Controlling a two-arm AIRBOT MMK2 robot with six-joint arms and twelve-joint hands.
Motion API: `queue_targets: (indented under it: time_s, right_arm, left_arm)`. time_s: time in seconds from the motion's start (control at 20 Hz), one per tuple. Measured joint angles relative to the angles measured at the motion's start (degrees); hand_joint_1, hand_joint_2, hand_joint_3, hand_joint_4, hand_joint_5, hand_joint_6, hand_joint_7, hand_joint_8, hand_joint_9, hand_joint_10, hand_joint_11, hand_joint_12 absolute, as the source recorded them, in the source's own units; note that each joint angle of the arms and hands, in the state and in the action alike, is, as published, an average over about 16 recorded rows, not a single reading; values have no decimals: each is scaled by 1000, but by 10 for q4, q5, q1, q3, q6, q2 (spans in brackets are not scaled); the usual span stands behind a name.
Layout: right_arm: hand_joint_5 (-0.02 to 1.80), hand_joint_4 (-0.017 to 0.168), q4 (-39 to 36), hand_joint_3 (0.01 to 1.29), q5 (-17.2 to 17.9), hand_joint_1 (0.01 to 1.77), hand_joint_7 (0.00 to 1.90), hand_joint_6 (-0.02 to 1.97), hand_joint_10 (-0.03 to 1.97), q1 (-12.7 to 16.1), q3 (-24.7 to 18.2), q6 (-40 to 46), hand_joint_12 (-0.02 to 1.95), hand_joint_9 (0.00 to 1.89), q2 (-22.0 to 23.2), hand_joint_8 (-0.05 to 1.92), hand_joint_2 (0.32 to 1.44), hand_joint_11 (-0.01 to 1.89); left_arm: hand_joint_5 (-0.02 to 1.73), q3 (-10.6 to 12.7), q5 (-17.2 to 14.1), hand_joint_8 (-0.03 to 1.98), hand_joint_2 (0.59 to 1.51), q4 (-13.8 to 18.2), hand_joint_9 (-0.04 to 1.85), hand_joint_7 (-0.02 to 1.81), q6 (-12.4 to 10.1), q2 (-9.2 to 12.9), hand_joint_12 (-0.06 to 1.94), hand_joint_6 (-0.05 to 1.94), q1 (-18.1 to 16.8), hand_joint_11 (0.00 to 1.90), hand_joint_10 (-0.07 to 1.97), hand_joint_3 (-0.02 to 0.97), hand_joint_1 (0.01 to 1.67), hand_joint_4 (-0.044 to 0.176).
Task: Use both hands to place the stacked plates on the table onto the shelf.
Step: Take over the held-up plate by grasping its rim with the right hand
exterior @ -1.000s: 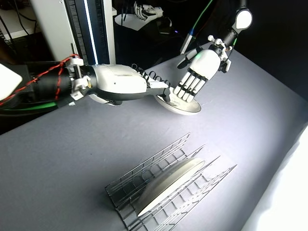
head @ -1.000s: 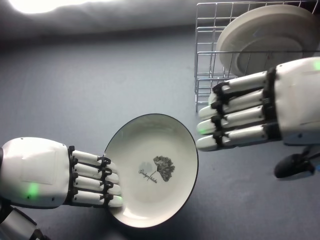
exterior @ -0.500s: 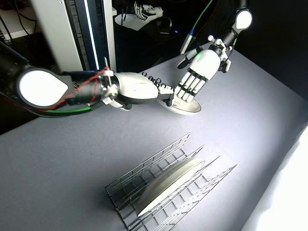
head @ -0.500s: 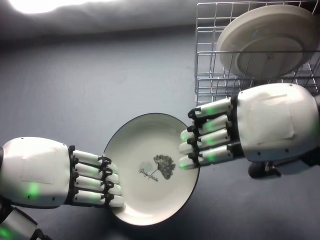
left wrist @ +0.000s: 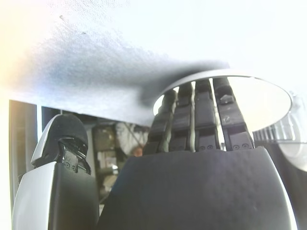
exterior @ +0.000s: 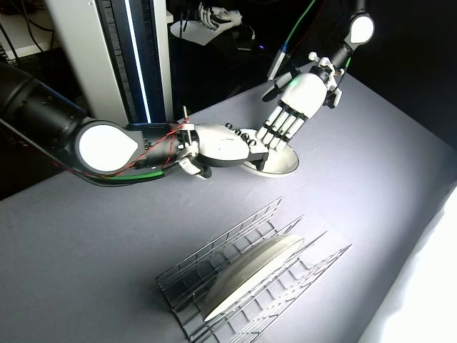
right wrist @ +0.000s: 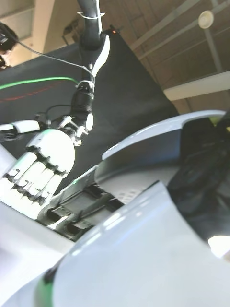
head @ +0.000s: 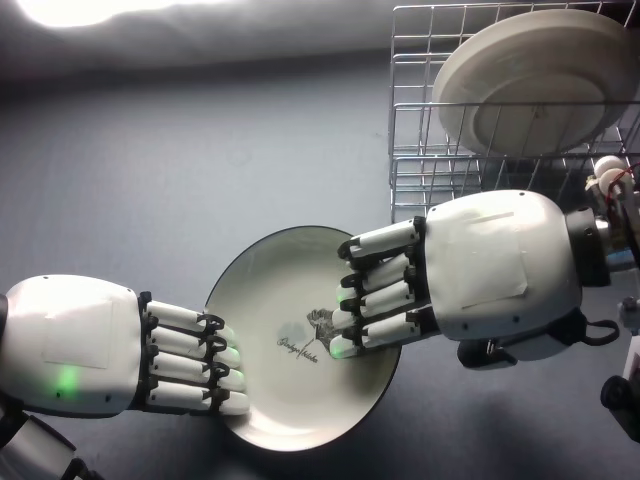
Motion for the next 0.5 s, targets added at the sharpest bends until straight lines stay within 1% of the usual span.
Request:
queue_targets:
  time_s: [0.3,0.5]
  right_arm:
    - [345,3,-1,14,-19,1105,401,31,25,5,7,-5,1272,417,-21,10,1037,-1]
    - [343,3,-1,14,-30,1121,393,31,26,11,12,-9,1256,407,-31,11,1040,3]
  left_arm:
    - [69,0,0,-11,1189,-2,128,118,0,0,308,-28,0,20,-7,7,23,-10]
    - [70,0,0,-12,1190,-3,129,118,0,0,304,-28,-1,21,-7,7,23,-10]
